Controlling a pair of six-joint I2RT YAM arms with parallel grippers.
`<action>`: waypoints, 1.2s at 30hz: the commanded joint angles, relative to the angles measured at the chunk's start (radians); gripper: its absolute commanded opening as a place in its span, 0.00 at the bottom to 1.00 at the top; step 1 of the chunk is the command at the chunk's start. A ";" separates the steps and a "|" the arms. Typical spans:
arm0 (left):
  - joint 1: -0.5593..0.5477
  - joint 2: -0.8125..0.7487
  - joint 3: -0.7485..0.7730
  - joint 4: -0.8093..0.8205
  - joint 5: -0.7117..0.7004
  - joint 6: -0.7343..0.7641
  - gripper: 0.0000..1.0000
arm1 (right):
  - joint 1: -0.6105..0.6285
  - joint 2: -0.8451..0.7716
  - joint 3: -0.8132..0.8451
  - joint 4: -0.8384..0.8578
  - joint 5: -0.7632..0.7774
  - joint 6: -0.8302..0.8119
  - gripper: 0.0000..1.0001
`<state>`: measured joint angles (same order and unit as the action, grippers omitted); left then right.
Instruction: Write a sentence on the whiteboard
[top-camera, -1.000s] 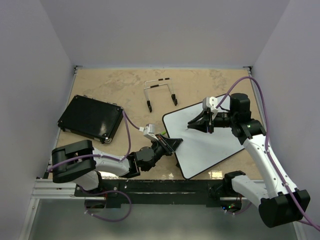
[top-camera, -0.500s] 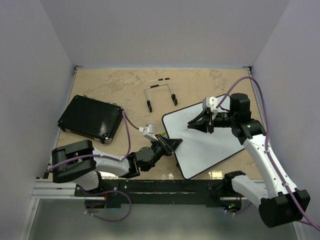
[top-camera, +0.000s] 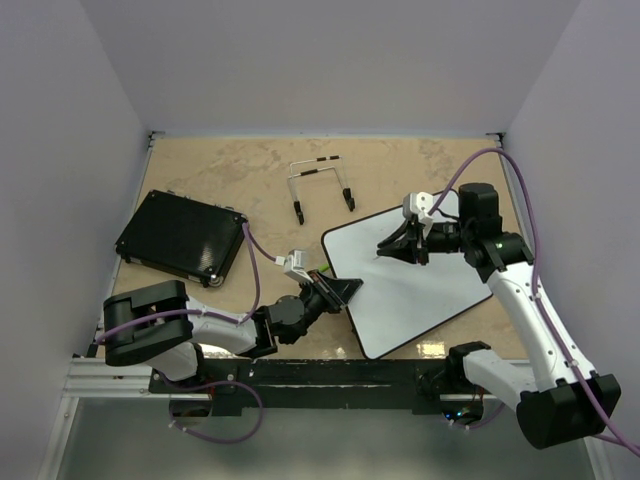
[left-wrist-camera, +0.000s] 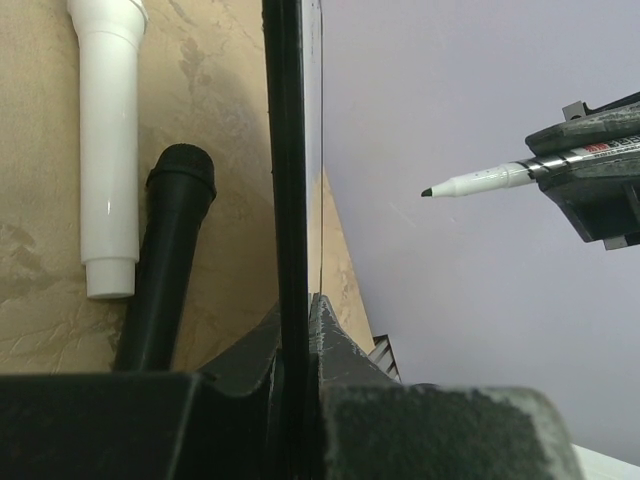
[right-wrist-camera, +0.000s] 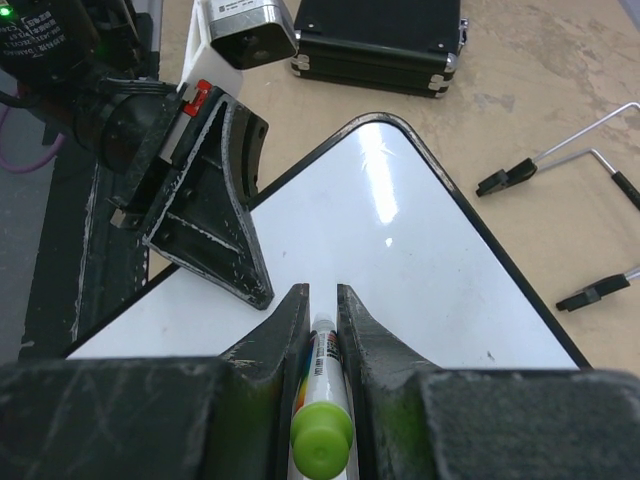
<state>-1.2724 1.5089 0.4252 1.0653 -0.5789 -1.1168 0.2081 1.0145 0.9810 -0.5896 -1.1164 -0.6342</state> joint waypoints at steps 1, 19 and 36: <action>-0.008 -0.018 -0.014 0.045 0.004 0.086 0.00 | -0.003 -0.010 0.056 -0.072 0.036 -0.048 0.00; -0.010 -0.047 -0.022 0.030 0.017 0.120 0.00 | -0.001 -0.028 0.015 0.079 0.133 0.054 0.00; -0.010 -0.019 -0.011 0.045 0.037 0.120 0.00 | 0.016 -0.044 -0.004 0.119 0.096 0.100 0.00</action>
<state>-1.2724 1.4899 0.4103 1.0763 -0.5606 -1.0882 0.2115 0.9905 0.9886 -0.5278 -1.0046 -0.5751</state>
